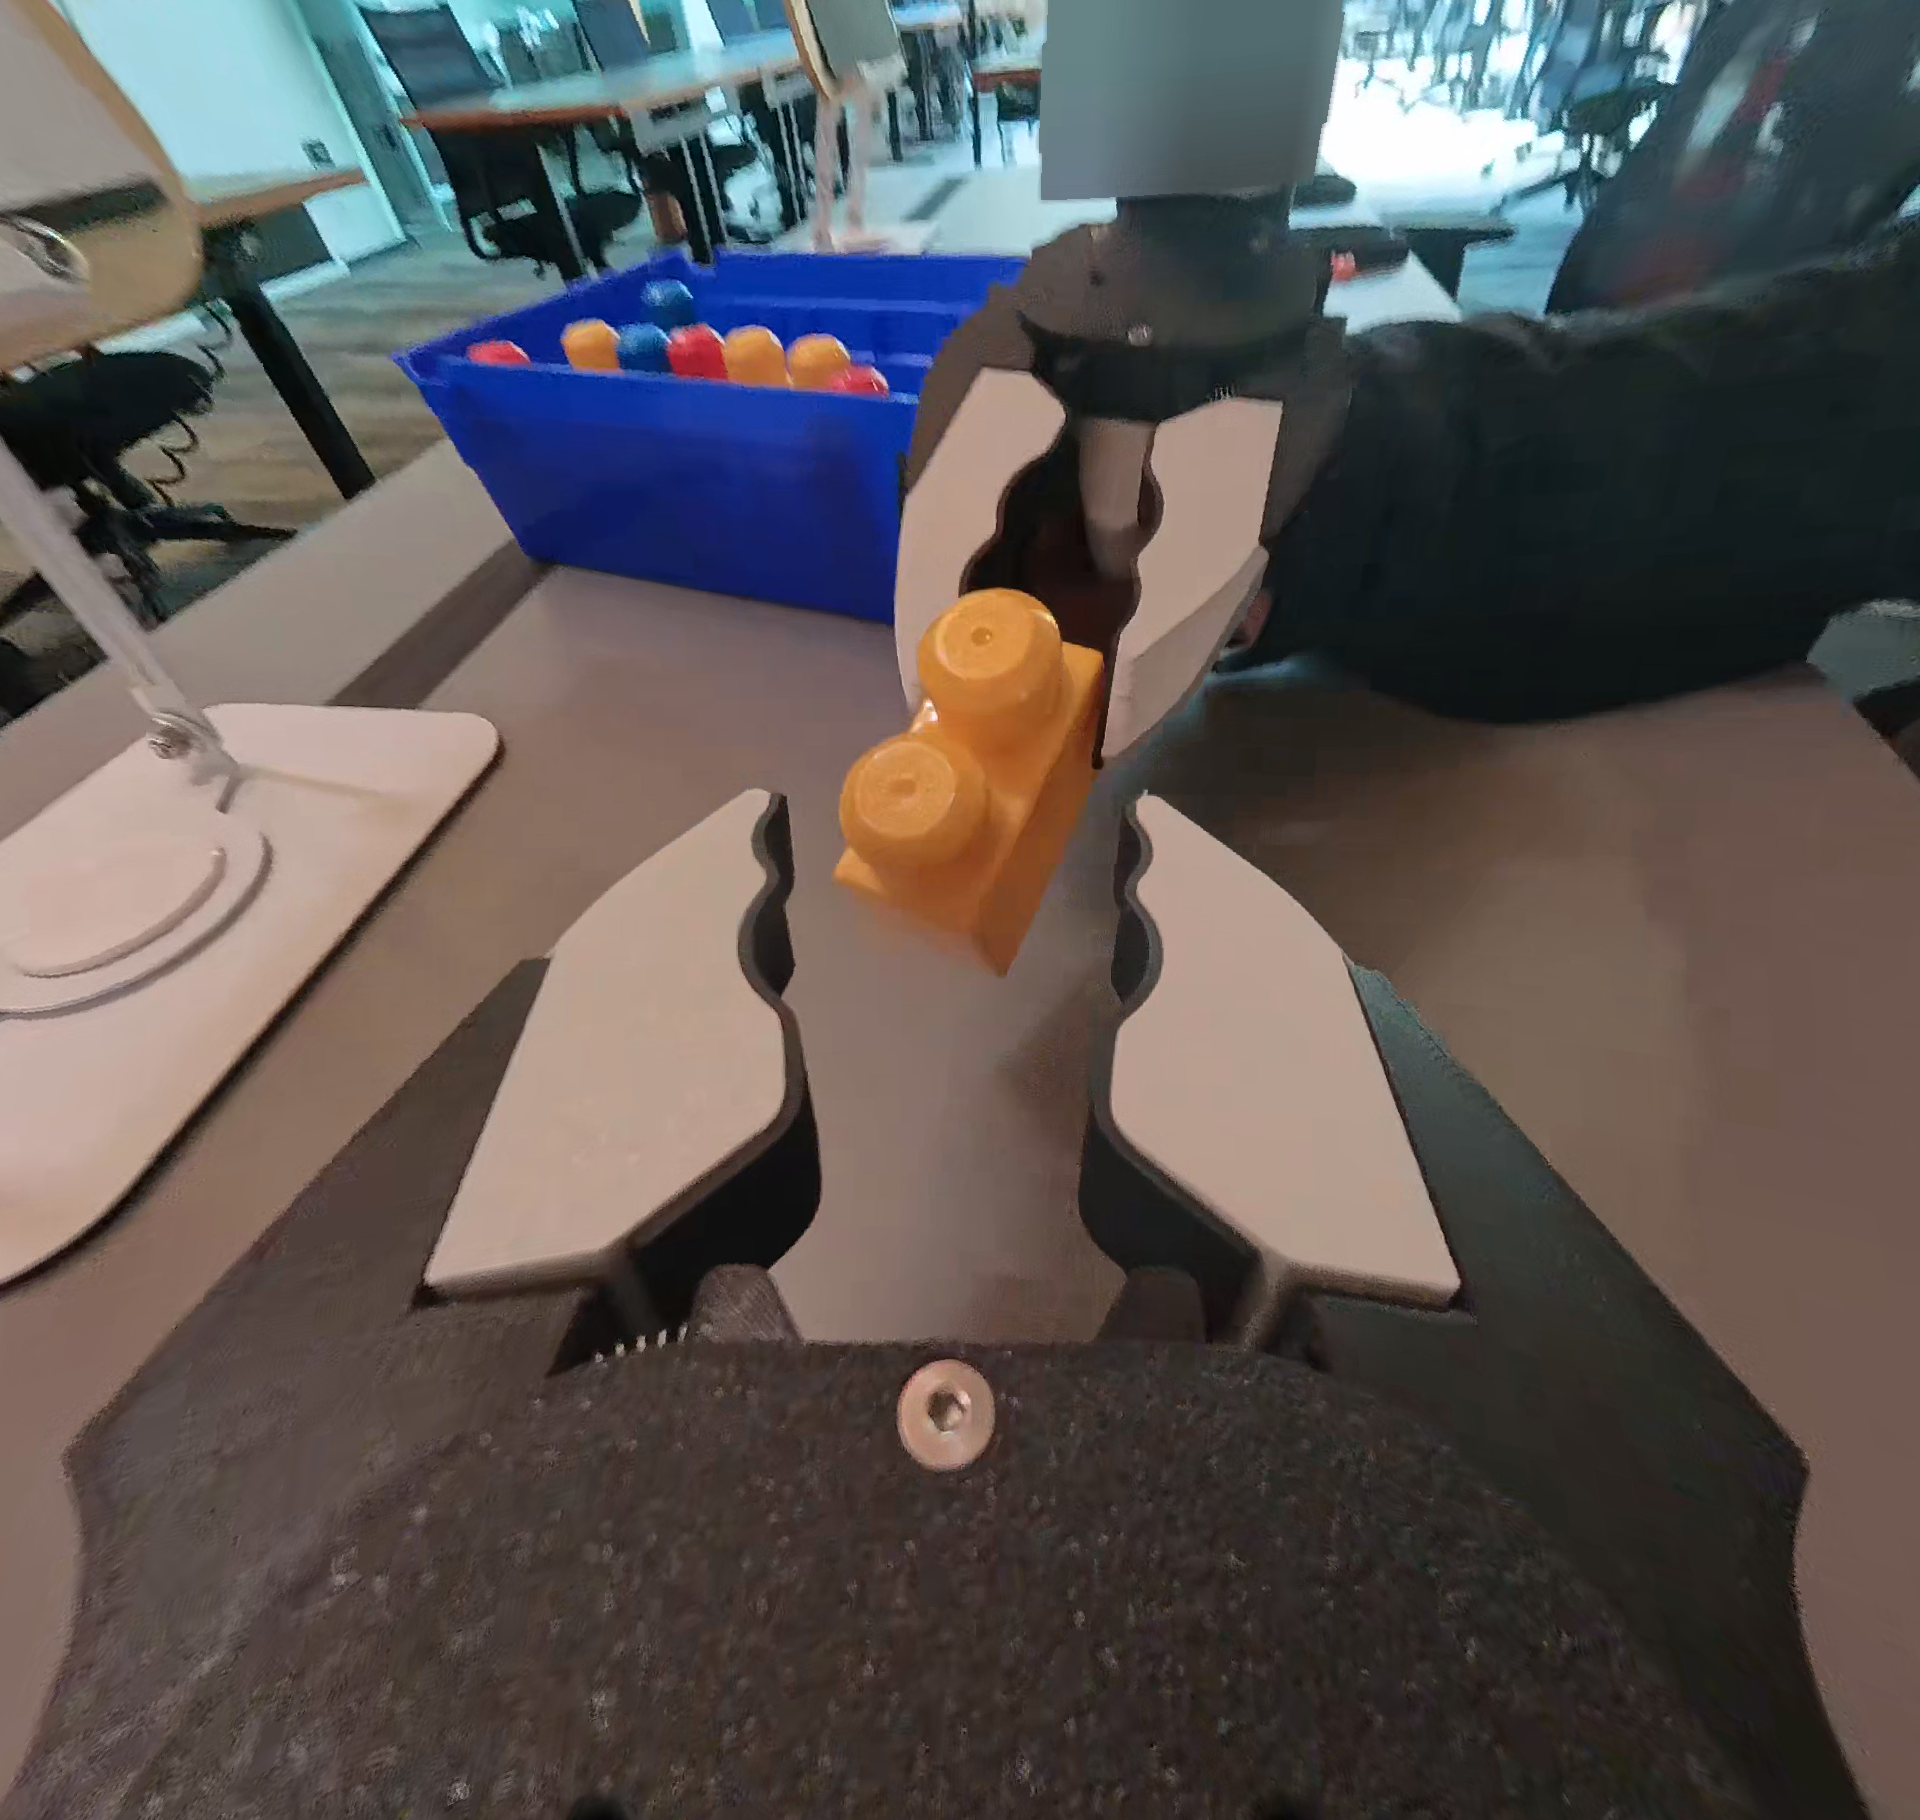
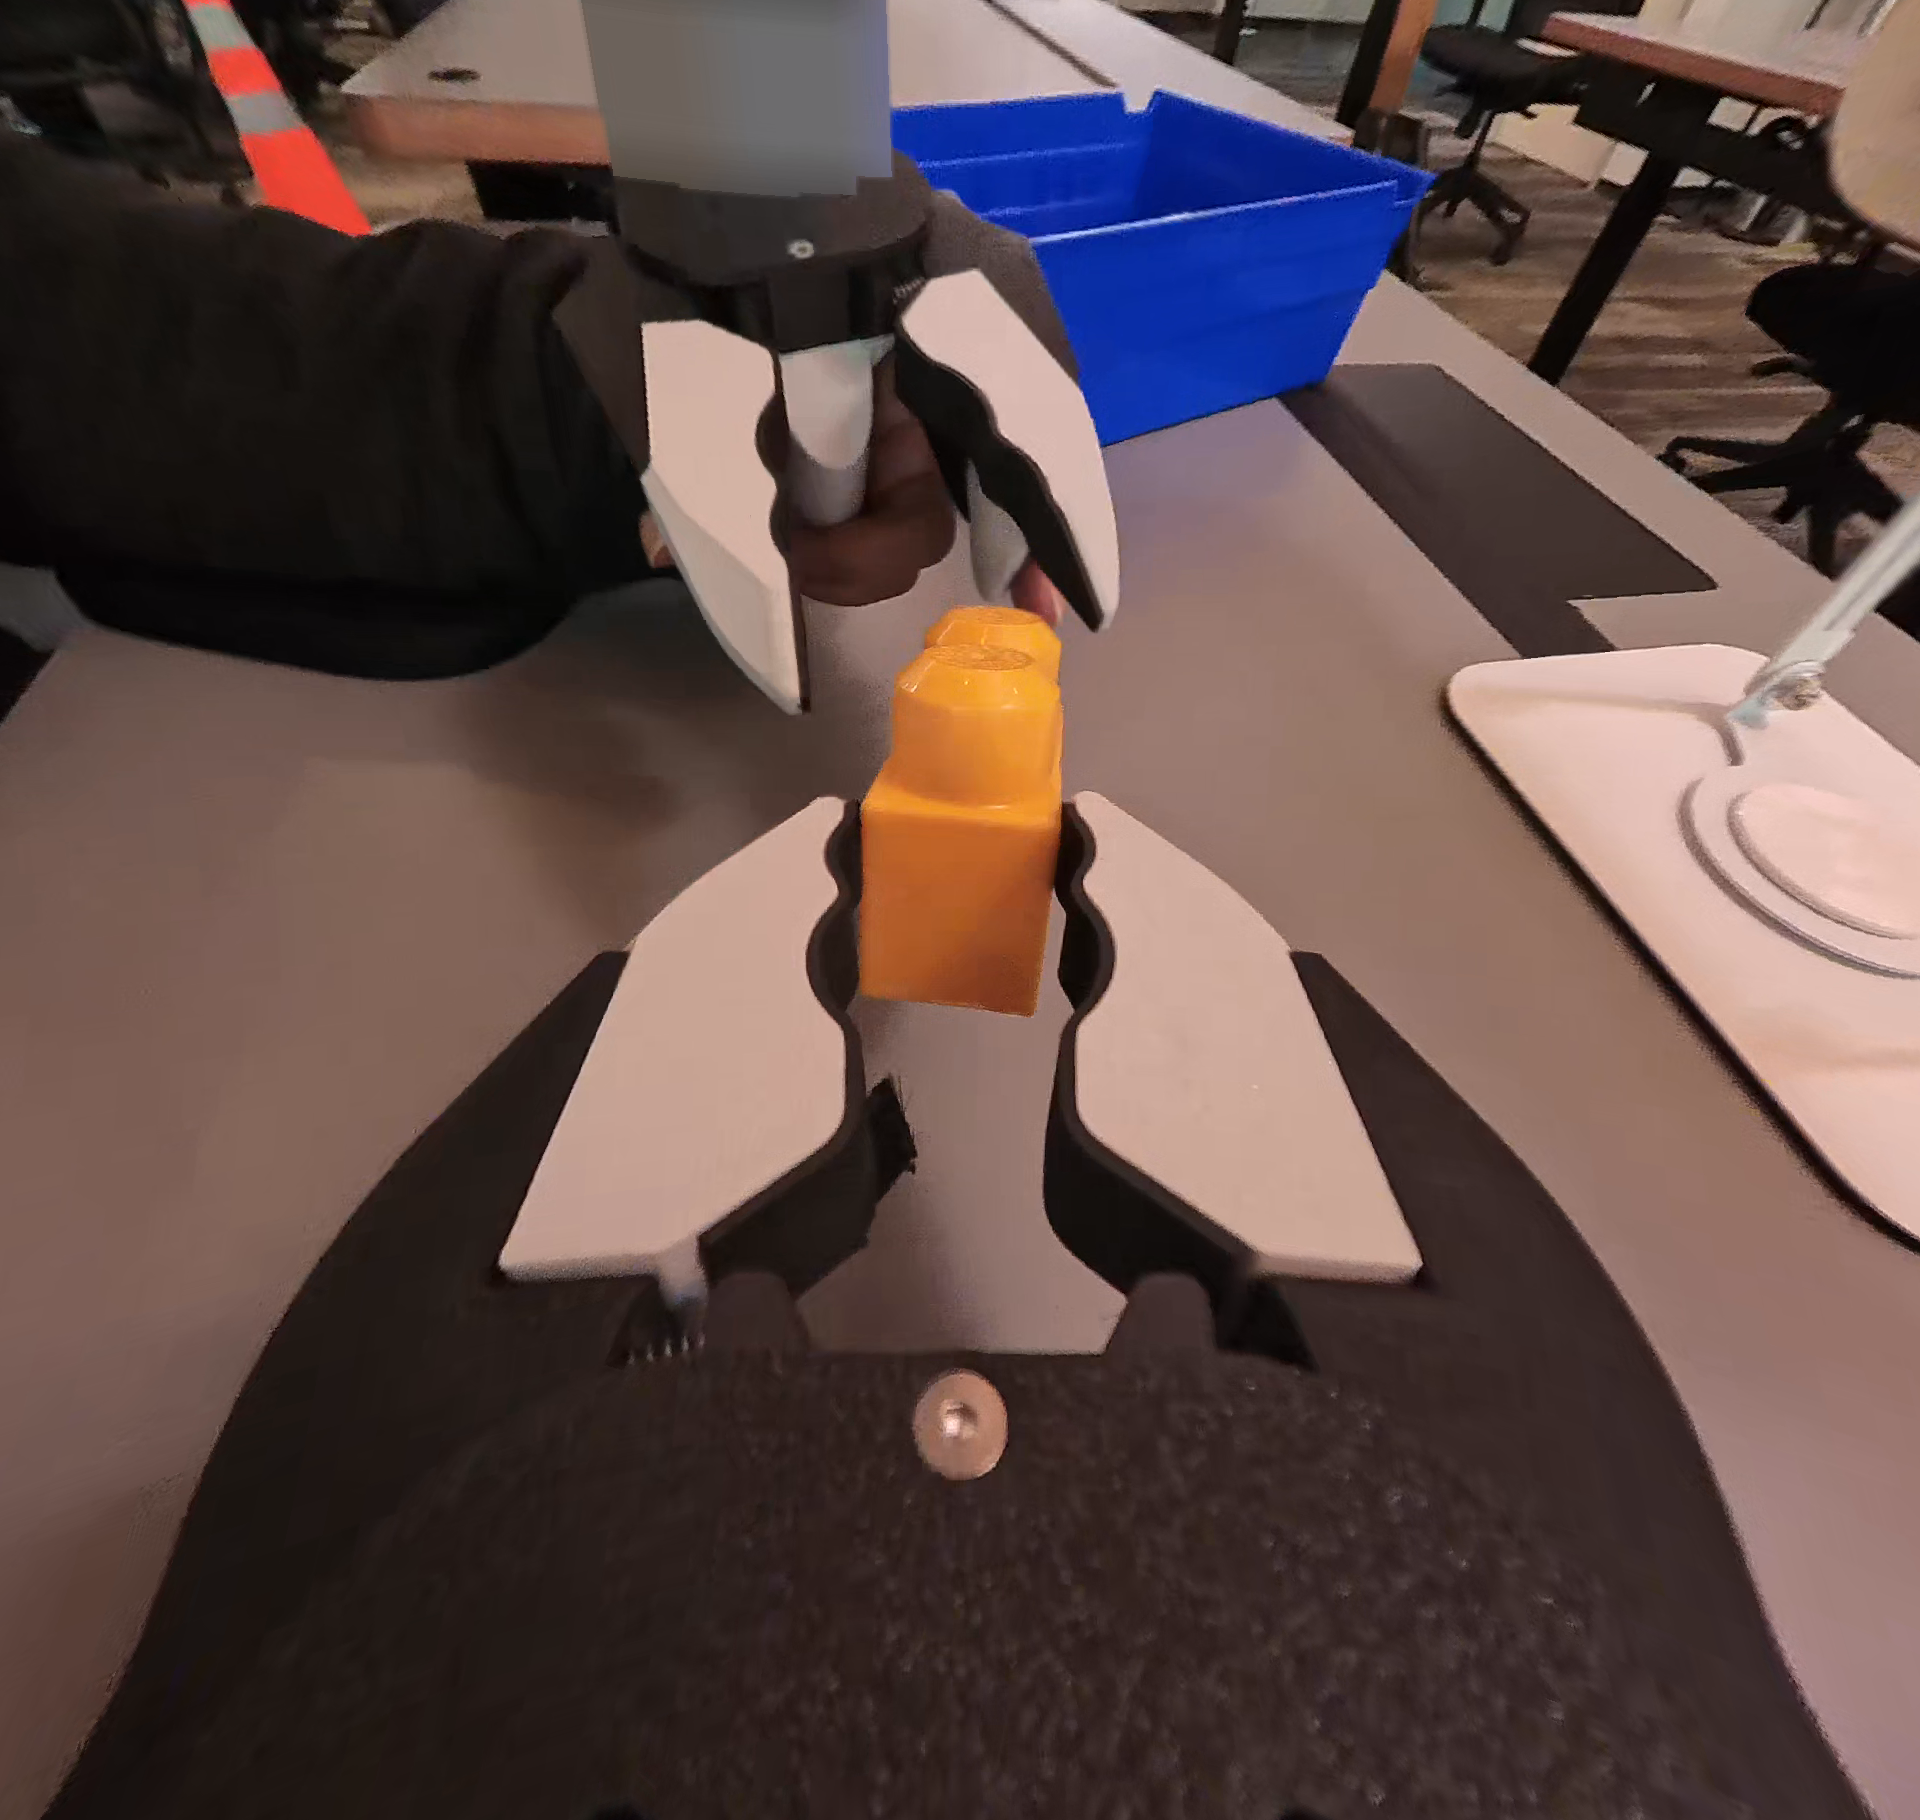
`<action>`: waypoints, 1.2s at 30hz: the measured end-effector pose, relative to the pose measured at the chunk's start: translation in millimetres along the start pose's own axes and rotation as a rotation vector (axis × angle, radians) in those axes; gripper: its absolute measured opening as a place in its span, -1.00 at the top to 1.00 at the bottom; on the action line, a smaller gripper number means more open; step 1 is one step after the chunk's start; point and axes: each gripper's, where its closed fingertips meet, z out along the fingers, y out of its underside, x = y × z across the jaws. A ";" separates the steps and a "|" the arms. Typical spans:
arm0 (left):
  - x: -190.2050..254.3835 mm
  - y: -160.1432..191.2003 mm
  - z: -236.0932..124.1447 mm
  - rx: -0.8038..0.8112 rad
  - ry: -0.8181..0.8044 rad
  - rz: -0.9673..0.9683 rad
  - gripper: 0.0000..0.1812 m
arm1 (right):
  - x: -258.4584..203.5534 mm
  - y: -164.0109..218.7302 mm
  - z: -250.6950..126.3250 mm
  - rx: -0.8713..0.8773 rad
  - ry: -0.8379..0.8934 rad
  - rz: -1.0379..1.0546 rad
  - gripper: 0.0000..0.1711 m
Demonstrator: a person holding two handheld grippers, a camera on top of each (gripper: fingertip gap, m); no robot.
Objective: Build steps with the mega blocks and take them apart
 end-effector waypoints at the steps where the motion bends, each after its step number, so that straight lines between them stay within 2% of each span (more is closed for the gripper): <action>1: 2.4 5.8 2.2 -0.029 0.012 0.006 0.33 | -2.8 0.9 1.1 -0.003 -0.015 -0.005 0.59; 6: 13.9 35.0 13.7 -0.153 0.074 0.011 0.33 | -16.9 0.0 5.0 0.021 -0.094 -0.007 0.59; 8: 18.8 31.9 14.6 -0.127 0.100 0.006 0.42 | -21.3 -5.6 4.5 0.054 -0.117 -0.004 0.59; 9: 21.9 27.8 13.3 -0.103 0.119 0.004 0.54 | -22.8 -7.7 4.0 0.068 -0.125 -0.005 0.59; 15: 23.1 21.9 8.9 -0.116 0.123 0.024 0.56 | -23.0 -9.6 1.5 0.081 -0.138 0.007 0.59; 30: 25.2 76.5 14.0 -0.416 0.127 0.020 0.58 | -20.6 56.9 18.3 -0.308 -0.113 0.008 0.59; 36: 27.6 84.7 14.0 -0.482 0.127 0.029 0.58 | -22.8 68.0 18.6 -0.412 -0.105 0.003 0.59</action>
